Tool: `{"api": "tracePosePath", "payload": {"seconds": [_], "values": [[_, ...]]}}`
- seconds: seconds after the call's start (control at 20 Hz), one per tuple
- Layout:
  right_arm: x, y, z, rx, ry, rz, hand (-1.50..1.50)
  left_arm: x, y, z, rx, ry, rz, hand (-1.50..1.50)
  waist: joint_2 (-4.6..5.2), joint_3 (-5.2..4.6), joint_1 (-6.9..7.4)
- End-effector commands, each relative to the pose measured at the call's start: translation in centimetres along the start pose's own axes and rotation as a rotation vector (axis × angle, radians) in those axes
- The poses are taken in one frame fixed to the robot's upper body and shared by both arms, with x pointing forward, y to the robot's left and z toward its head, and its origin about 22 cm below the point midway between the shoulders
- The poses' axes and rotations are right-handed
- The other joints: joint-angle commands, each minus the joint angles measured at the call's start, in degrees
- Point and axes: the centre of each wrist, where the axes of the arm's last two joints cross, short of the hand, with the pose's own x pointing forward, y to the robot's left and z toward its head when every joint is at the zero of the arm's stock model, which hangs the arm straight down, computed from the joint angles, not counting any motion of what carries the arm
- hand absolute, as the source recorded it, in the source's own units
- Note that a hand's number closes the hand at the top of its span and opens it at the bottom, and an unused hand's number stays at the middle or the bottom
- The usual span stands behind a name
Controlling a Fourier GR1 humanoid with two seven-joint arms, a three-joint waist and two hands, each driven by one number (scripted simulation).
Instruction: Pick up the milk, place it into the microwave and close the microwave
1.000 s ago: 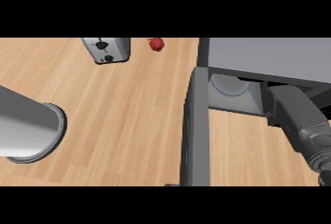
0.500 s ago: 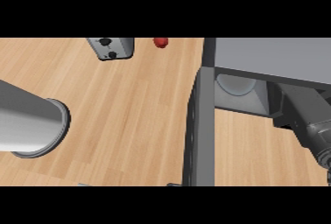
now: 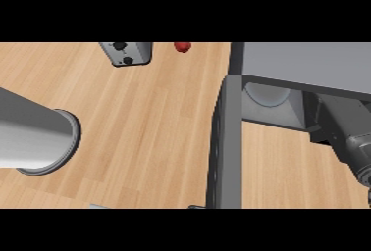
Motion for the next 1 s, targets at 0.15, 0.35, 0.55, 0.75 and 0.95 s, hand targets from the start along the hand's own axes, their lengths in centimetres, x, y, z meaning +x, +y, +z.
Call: {"api": "tracePosePath", "payload": {"seconds": [0.15, 0.35, 0.55, 0.75, 0.95], "values": [[2.9, 2.0, -1.5, 0.188, -0.012, 0.035, -1.50, -0.1, 0.3, -0.8, -0.026, 0.012, -0.016, -1.50, -0.07, -0.79, 2.28], [4.2, 3.6, -1.8, 0.184, -0.003, 0.052, -1.50, -0.5, 0.5, -1.4, -0.029, 0.019, -0.020, -1.50, -0.43, -0.82, 1.62], [5.4, 6.2, -1.3, 0.178, -0.007, 0.037, -1.50, -1.4, 0.1, -1.5, -0.045, 0.019, 0.013, -1.50, -0.72, -0.88, 2.16], [6.8, 7.7, -1.3, 0.165, -0.017, 0.019, -1.50, -1.7, -0.1, -1.5, -0.063, 0.051, 0.016, -1.50, -1.52, -0.87, 1.47], [7.0, 7.9, -1.3, 0.154, -0.049, -0.004, -1.50, -1.7, -0.1, -1.6, -0.058, 0.058, -0.002, -1.50, -1.56, -0.79, 1.16]]}}
